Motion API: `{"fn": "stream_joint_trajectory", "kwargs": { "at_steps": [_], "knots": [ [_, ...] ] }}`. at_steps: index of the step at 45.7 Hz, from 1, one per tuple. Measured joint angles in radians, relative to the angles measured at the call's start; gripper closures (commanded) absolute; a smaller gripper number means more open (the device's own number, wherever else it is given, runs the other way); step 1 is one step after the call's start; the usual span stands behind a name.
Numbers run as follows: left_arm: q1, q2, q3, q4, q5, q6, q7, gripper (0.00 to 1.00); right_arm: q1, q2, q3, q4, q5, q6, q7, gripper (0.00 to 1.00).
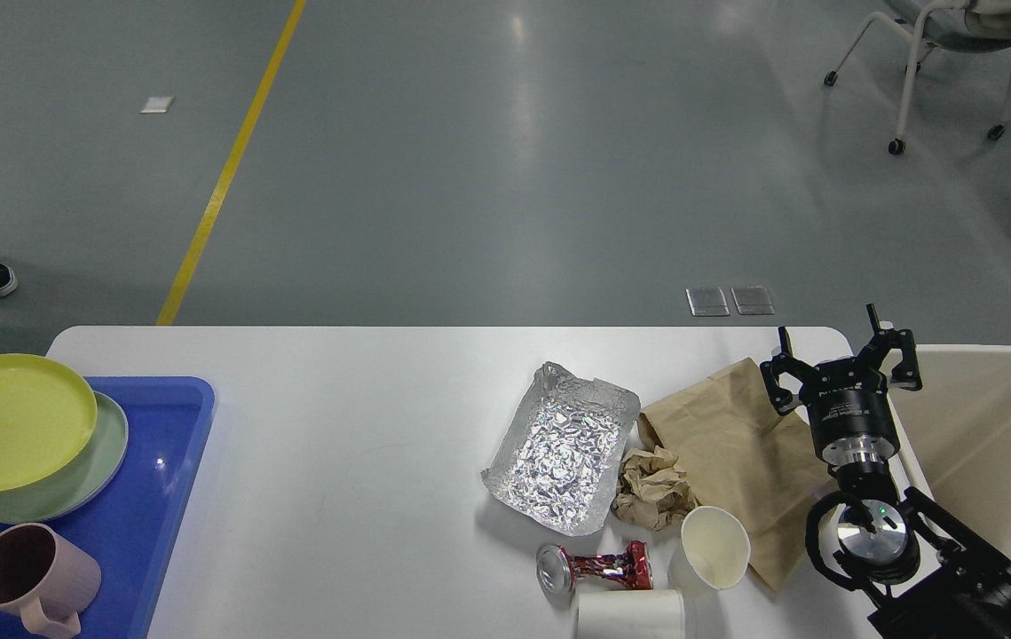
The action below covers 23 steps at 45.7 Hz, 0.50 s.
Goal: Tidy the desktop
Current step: 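Carry the yellow plate over and lay it on the green plate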
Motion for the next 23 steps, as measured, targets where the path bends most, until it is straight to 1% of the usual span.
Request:
{"fn": "stream_joint_trajectory", "kwargs": {
  "at_steps": [14, 23],
  "knots": [
    [0.026, -0.035, 0.0, 0.001, 0.034, 0.032, 0.002, 1.0, 0.0, 0.0, 0.0, 0.0, 0.0, 0.0, 0.0, 0.0],
    [0.027, -0.045, -0.005, 0.0, 0.033, 0.035, 0.002, 1.0, 0.0, 0.0, 0.0, 0.0, 0.0, 0.0, 0.0, 0.0]
  ]
}}
